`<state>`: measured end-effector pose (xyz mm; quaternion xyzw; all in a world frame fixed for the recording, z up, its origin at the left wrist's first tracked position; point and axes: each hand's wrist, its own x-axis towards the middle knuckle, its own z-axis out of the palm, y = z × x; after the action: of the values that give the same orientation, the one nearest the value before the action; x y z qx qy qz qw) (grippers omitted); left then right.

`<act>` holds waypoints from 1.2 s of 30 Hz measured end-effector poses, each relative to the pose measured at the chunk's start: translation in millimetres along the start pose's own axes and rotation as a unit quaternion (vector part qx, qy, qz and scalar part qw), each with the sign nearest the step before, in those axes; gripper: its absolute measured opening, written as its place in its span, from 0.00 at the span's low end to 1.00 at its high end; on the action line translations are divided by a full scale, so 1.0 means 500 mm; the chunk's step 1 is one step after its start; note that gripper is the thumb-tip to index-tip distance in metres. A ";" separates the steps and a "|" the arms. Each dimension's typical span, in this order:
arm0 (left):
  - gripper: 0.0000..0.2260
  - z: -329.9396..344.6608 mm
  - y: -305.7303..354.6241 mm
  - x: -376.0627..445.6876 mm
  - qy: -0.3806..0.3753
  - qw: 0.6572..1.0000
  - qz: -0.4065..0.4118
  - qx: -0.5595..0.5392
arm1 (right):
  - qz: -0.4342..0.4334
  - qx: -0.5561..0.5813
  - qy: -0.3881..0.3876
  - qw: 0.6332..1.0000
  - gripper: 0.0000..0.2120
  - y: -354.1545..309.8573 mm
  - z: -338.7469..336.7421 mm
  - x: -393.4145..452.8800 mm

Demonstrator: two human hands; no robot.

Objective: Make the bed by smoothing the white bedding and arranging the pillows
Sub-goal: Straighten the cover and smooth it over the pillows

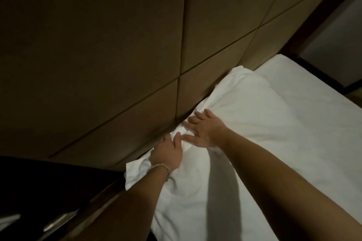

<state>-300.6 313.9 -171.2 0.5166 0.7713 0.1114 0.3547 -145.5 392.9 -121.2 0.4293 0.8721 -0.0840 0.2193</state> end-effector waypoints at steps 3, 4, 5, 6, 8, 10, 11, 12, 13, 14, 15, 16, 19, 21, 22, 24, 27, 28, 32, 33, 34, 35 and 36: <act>0.29 0.006 0.002 -0.006 0.031 0.999 0.015 0.015 | 0.003 -0.019 0.017 1.000 0.40 -0.005 0.000 0.005; 0.26 0.006 0.003 -0.009 0.041 0.999 0.023 0.019 | 0.006 -0.020 0.024 1.000 0.40 -0.007 0.003 0.005; 0.24 0.004 0.006 -0.014 0.048 0.998 0.032 0.022 | 0.009 -0.018 0.034 0.999 0.40 -0.008 0.005 0.006; 0.23 0.003 0.009 -0.017 0.055 0.997 0.040 0.028 | 0.010 -0.017 0.051 0.999 0.39 -0.010 0.008 0.005; 0.23 -0.001 0.013 -0.023 0.058 0.996 0.046 0.040 | 0.010 -0.006 0.086 0.996 0.38 -0.011 0.019 0.007; 0.25 -0.005 0.017 -0.028 0.053 0.997 0.039 0.045 | 0.002 0.017 0.090 0.996 0.38 -0.011 0.031 0.007; 0.26 -0.005 0.016 -0.030 0.053 0.997 0.035 0.046 | -0.001 0.024 0.081 0.996 0.39 -0.011 0.036 0.007; 0.27 -0.005 0.015 -0.031 0.051 0.997 0.030 0.048 | -0.001 0.031 0.068 0.997 0.39 -0.011 0.037 0.007; 0.27 -0.007 0.015 -0.033 0.048 0.997 0.025 0.049 | 0.003 0.037 0.057 0.998 0.40 -0.013 0.037 0.006; 0.28 -0.008 0.015 -0.034 0.046 0.998 0.020 0.048 | 0.007 0.039 0.052 0.998 0.40 -0.016 0.038 0.005; 0.29 -0.009 0.017 -0.036 0.041 0.998 0.014 0.045 | 0.012 0.037 0.050 0.998 0.40 -0.018 0.036 0.001; 0.30 -0.011 0.018 -0.038 0.031 0.999 0.005 0.037 | 0.018 0.035 0.045 0.998 0.42 -0.020 0.034 -0.004; 0.31 -0.018 0.033 -0.043 0.008 1.000 -0.023 -0.013 | 0.046 0.058 0.027 0.997 0.45 -0.023 0.009 -0.028; 0.31 -0.018 0.047 -0.047 0.016 1.000 -0.022 -0.014 | 0.075 0.081 -0.005 0.994 0.43 -0.023 -0.013 -0.049; 0.30 -0.016 0.055 -0.052 0.017 1.000 -0.018 0.006 | 0.087 0.089 -0.017 0.992 0.43 -0.021 -0.021 -0.063; 0.31 -0.007 0.074 -0.070 -0.007 0.999 -0.007 0.039 | 0.107 0.102 -0.007 0.989 0.44 -0.018 -0.027 -0.103; 0.35 0.006 0.104 -0.112 -0.051 0.996 0.026 0.064 | 0.127 0.123 0.012 0.984 0.44 -0.013 -0.025 -0.180; 0.35 0.010 0.115 -0.132 -0.055 0.994 0.042 0.083 | 0.130 0.124 0.012 0.984 0.43 -0.011 -0.025 -0.208; 0.35 0.002 0.160 -0.229 -0.055 0.991 0.063 0.104 | 0.139 0.114 0.047 0.982 0.43 -0.014 -0.028 -0.317; 0.36 0.005 0.165 -0.243 -0.047 0.991 0.061 0.107 | 0.142 0.115 0.049 0.982 0.43 -0.013 -0.027 -0.333; 0.36 0.007 0.173 -0.273 -0.031 0.992 0.063 0.107 | 0.137 0.110 0.057 0.983 0.43 -0.016 -0.028 -0.365; 0.37 0.008 0.176 -0.309 -0.010 0.993 0.066 0.100 | 0.126 0.093 0.074 0.985 0.43 -0.021 -0.030 -0.401; 0.38 0.008 0.177 -0.343 0.013 0.993 0.068 0.092 | 0.112 0.071 0.098 0.986 0.42 -0.027 -0.037 -0.431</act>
<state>-197.9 202.0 -52.5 0.5968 0.7458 0.0702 0.2875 -46.7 237.2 -7.4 0.5447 0.8277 -0.0783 0.1101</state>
